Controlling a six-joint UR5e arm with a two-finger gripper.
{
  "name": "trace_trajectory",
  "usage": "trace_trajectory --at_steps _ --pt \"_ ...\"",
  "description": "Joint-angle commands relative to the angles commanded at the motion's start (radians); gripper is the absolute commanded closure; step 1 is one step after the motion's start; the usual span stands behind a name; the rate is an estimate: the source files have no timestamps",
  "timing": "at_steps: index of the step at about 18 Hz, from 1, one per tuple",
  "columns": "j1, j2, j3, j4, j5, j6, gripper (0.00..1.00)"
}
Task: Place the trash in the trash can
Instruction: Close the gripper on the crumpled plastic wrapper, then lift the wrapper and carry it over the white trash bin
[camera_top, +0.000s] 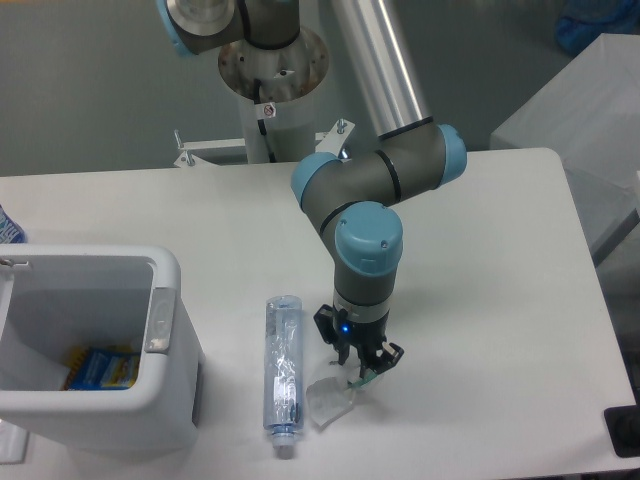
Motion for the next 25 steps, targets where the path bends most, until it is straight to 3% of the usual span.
trace_trajectory --at_steps 5,11,16,20,25 --pt "0.005 0.008 0.015 -0.002 -0.003 -0.002 1.00" --pt "0.014 0.023 0.098 -0.005 -0.089 -0.084 1.00" --pt "0.020 0.127 0.106 -0.006 -0.227 -0.274 1.00" --pt "0.021 0.205 0.124 -0.006 -0.285 -0.542 1.00" --pt "0.003 0.317 0.144 -0.006 -0.382 -0.763 1.00"
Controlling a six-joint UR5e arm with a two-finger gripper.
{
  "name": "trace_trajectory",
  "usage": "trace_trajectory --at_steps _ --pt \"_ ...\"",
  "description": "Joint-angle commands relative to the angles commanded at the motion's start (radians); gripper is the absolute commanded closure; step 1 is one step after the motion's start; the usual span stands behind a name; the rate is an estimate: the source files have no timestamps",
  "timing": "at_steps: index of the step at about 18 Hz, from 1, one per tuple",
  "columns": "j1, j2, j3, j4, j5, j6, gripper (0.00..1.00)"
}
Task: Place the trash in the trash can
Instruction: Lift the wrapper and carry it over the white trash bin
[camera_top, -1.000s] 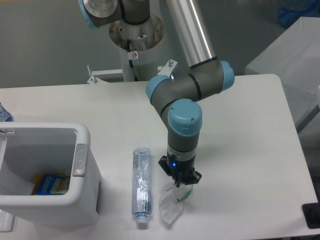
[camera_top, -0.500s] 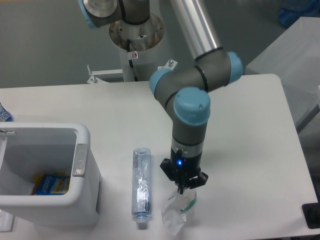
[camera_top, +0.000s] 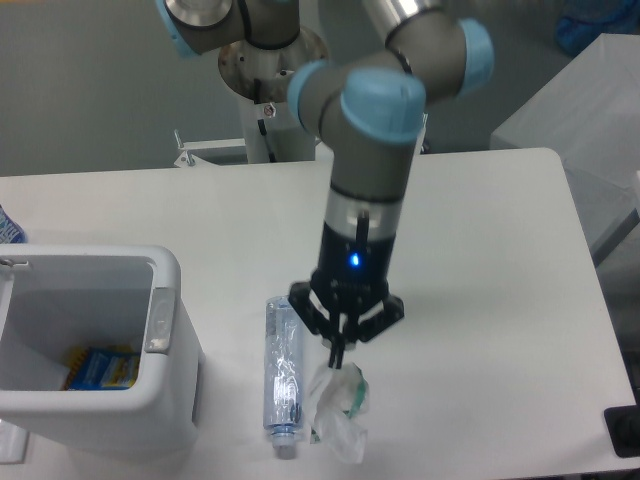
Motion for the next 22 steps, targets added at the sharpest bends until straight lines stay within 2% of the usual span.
trace_trajectory --at_steps 3,8,15,19,20,21,22 --pt "-0.044 0.049 -0.002 0.000 -0.019 -0.063 1.00" --pt "-0.138 0.123 -0.041 -0.002 -0.019 -0.114 1.00" --pt "-0.299 0.111 -0.066 -0.002 -0.014 -0.125 1.00" --pt "-0.336 0.088 -0.092 0.002 -0.014 -0.125 1.00" --pt "-0.339 0.082 -0.092 0.003 -0.014 -0.123 0.91" --pt "-0.339 0.080 -0.092 0.003 -0.014 -0.117 0.72" --pt "-0.339 0.080 -0.092 0.003 -0.014 -0.114 0.49"
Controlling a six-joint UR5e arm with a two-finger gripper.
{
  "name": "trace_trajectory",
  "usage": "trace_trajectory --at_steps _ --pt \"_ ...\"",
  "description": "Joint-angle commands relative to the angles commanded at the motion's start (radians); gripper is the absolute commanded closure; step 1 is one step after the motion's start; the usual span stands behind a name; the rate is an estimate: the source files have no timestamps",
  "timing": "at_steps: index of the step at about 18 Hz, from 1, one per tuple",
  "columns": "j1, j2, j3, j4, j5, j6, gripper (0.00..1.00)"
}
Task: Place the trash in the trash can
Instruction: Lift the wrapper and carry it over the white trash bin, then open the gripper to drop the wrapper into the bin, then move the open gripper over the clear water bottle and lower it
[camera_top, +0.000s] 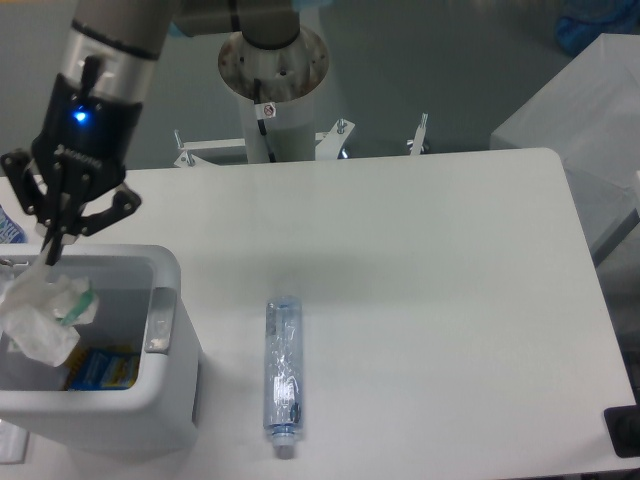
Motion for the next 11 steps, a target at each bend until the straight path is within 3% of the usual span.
trace_trajectory --at_steps 1,4,7,11 --pt "0.000 0.000 0.000 0.000 0.002 0.002 0.31" --pt "0.002 0.000 0.008 0.000 0.008 -0.003 0.10" --pt "0.020 0.003 0.014 -0.002 0.009 -0.014 0.05" --pt "0.176 0.003 0.002 -0.003 0.008 -0.057 0.02"
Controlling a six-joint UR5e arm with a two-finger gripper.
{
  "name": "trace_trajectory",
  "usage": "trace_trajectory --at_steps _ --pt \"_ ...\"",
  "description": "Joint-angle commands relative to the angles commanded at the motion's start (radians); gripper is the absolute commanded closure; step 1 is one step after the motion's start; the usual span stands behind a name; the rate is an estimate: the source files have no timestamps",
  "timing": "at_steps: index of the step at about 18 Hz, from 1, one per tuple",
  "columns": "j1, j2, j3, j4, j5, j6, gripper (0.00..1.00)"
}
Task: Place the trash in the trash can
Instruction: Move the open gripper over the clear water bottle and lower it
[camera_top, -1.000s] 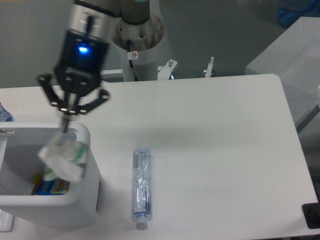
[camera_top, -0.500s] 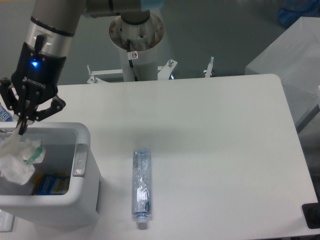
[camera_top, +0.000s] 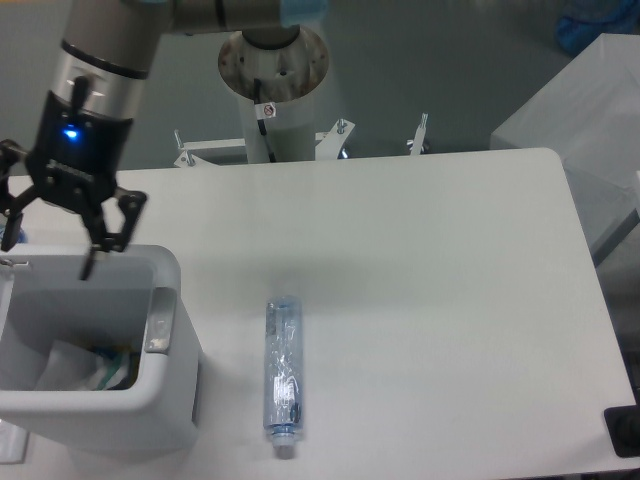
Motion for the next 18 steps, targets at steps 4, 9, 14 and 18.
trace_trajectory --at_steps 4,9,14,18 --pt "0.115 -0.061 0.003 0.002 -0.002 0.009 0.01" --pt "0.171 -0.211 0.047 0.000 0.020 0.015 0.01" --pt "0.166 -0.360 0.130 -0.009 0.123 0.017 0.01" --pt "0.142 -0.460 0.179 -0.005 0.126 0.043 0.01"
